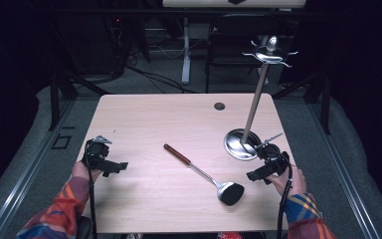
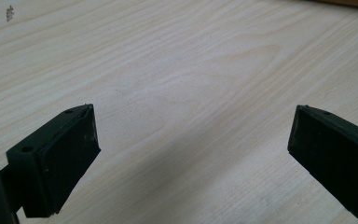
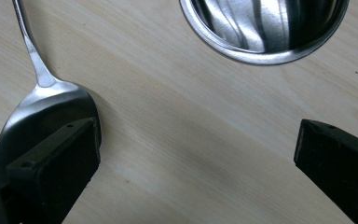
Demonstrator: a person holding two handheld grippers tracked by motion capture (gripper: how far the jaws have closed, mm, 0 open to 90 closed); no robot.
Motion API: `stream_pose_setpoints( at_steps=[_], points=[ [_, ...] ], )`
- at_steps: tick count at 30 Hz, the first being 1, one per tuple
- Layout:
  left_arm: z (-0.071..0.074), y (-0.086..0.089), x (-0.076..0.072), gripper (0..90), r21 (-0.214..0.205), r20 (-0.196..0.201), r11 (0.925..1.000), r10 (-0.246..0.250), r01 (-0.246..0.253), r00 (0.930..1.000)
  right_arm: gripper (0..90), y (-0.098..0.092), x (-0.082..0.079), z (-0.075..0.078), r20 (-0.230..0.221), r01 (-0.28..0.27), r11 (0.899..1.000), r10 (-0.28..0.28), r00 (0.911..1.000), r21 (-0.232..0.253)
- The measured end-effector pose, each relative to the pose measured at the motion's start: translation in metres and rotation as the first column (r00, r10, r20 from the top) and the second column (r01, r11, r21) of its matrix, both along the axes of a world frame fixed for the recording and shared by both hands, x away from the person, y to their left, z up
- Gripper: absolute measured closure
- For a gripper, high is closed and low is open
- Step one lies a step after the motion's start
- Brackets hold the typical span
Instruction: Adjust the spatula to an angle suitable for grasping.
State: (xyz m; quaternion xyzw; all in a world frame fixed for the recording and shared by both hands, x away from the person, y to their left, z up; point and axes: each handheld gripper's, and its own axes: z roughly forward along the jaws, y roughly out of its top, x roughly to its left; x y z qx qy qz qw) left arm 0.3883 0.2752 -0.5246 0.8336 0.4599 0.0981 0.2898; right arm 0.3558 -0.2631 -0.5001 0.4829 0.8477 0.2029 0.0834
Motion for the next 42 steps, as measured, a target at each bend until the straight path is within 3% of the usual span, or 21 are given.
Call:
stream_pose_setpoints(
  at_steps=[2,9,10,11,14,15,31,36,42],
  points=[
    [0.000,0.000,0.000,1.5,-0.001,0.000,1.0000,0.000,0.000,1.0000,0.1,0.000,0.000,0.000,0.006,0.000,1.000,0.000,1.0000,-0.007],
    [-0.001,0.002,0.000,1.5,-0.006,-0.005,1.0000,0.007,-0.007,1.0000,0.2,0.009,0.001,-0.003,0.046,-0.049,0.995,0.045,0.9979,0.082],
    [-0.001,0.002,0.000,1.5,-0.007,-0.003,0.9999,0.009,-0.009,1.0000,0.2,0.012,0.001,-0.002,0.050,-0.047,0.996,0.043,0.9978,0.078],
    [-0.001,0.002,0.000,1.5,-0.005,0.000,1.0000,0.008,-0.008,1.0000,0.2,0.017,0.001,0.002,0.032,-0.037,0.999,0.037,0.9988,0.014],
    [0.000,0.000,0.000,1.5,-0.001,0.001,1.0000,0.002,-0.002,1.0000,0.2,0.025,0.000,0.004,0.036,-0.047,0.999,0.047,0.9982,0.000],
    [0.000,0.000,0.000,1.5,0.000,0.002,1.0000,0.002,-0.002,1.0000,0.2,0.028,0.000,0.008,0.006,-0.052,0.997,0.053,0.9986,-0.059],
    [-0.001,0.001,0.000,1.5,-0.004,0.001,1.0000,0.007,-0.007,1.0000,1.2,0.073,0.009,0.006,0.025,-0.155,0.985,0.157,0.9873,-0.075],
    [-0.001,0.000,0.001,1.5,0.000,-0.005,1.0000,0.003,-0.003,1.0000,3.3,0.085,0.012,0.002,0.016,-0.170,0.981,0.172,0.9850,-0.091],
    [-0.001,0.000,0.001,1.5,-0.001,-0.004,1.0000,0.004,-0.004,1.0000,7.1,0.088,0.015,-0.003,0.011,-0.173,0.982,0.174,0.9847,-0.077]
  ],
)
